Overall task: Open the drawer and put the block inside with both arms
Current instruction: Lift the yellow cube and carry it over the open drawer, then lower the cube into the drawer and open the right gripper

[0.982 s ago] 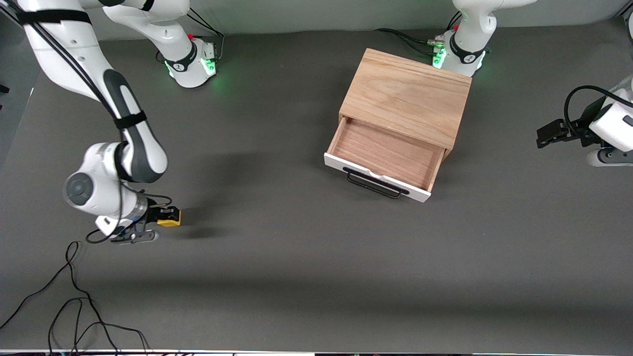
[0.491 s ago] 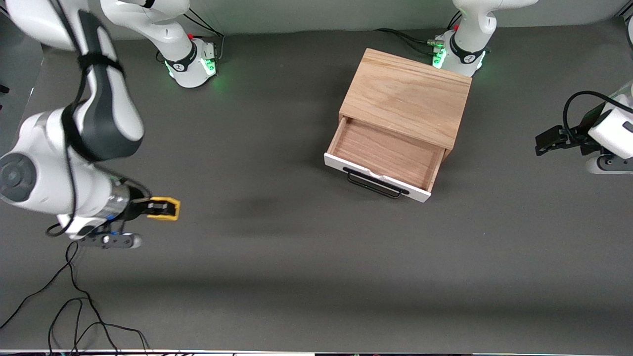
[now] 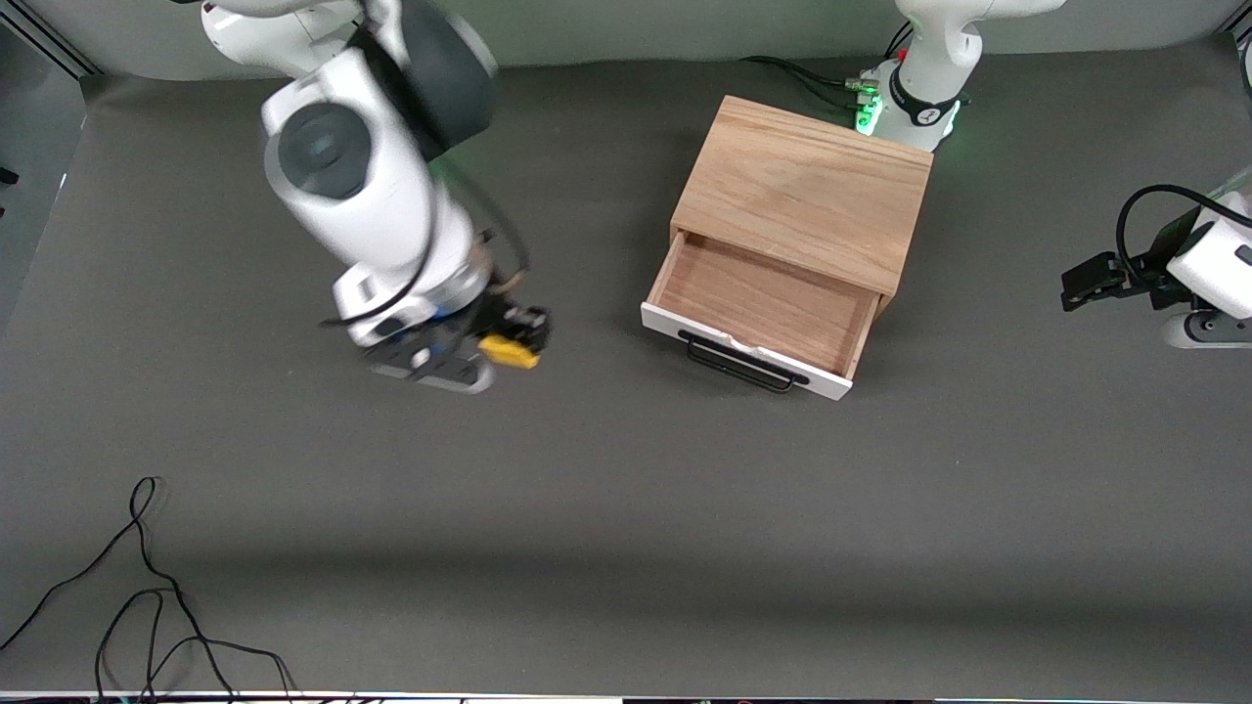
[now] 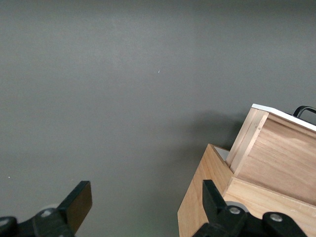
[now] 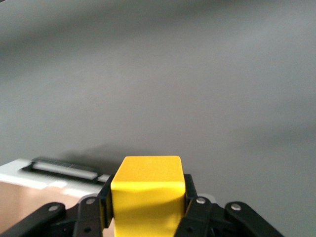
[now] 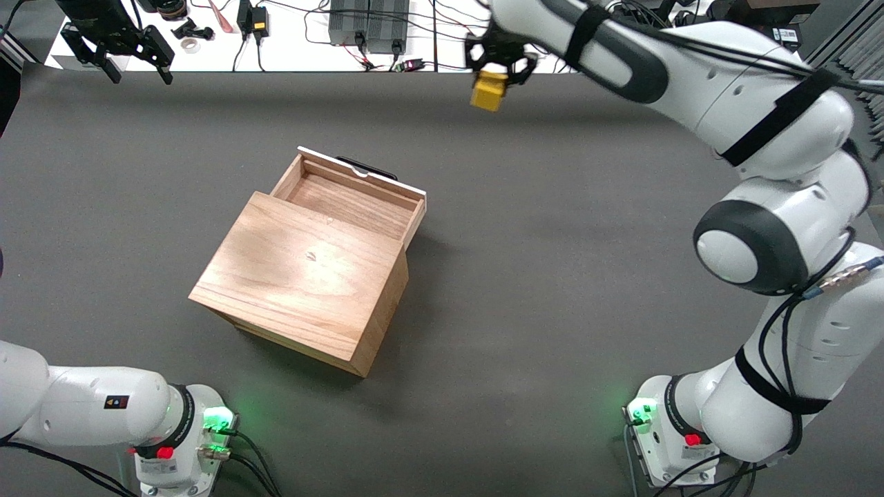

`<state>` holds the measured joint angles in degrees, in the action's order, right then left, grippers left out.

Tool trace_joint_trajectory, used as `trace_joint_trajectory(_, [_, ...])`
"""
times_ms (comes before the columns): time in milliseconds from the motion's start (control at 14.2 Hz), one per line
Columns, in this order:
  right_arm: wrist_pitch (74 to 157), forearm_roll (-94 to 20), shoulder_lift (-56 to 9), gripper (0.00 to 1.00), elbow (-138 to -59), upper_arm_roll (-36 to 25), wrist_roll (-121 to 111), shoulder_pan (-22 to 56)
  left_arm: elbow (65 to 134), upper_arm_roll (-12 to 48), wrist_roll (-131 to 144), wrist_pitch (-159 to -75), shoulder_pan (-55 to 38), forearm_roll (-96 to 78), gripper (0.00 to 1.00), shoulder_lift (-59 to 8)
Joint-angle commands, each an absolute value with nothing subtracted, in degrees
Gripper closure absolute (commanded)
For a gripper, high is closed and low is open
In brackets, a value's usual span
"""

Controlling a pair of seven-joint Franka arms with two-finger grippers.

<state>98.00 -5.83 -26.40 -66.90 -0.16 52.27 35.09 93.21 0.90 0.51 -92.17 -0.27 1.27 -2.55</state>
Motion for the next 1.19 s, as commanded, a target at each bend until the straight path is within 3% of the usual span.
trace_joint_trajectory(0, [100.88,-5.45,-31.45,0.94,-61.00,-0.09,60.36,41.63,92.81,-0.44,-0.62,-91.58,-2.46,1.14,0.00,-2.20])
trace_joint_trajectory(421, [115.99,1.48,-41.29,0.94,-61.26,-0.17,75.38,54.56,92.81,-0.44,-3.34,-90.36,-1.85,1.23,0.00,-1.76])
trace_joint_trajectory(632, [119.96,3.87,-46.22,0.94,-61.26,-0.09,78.57,55.72,92.72,-0.35,-3.34,-89.65,-1.85,1.23,0.00,-1.58])
trace_joint_trajectory(912, [121.11,3.87,-47.55,0.94,-61.26,-0.09,78.84,55.72,92.46,-0.26,-2.73,-88.42,-1.93,1.23,0.00,-1.23])
trace_joint_trajectory(982, [121.20,3.87,-47.64,0.89,-61.26,-0.09,79.45,55.72,92.46,-0.26,-2.72,-88.07,-2.02,1.23,0.00,-1.06])
trace_joint_trajectory(1053, [121.20,3.78,-48.07,0.75,-61.26,-0.09,79.54,55.72,92.46,-0.26,-2.72,-88.07,-1.93,1.14,0.00,-0.62])
trace_joint_trajectory(1123, [121.29,3.87,-48.25,0.48,-61.43,-0.09,79.89,55.72,92.46,-0.18,-2.72,-87.81,-1.93,1.14,0.00,-0.27])
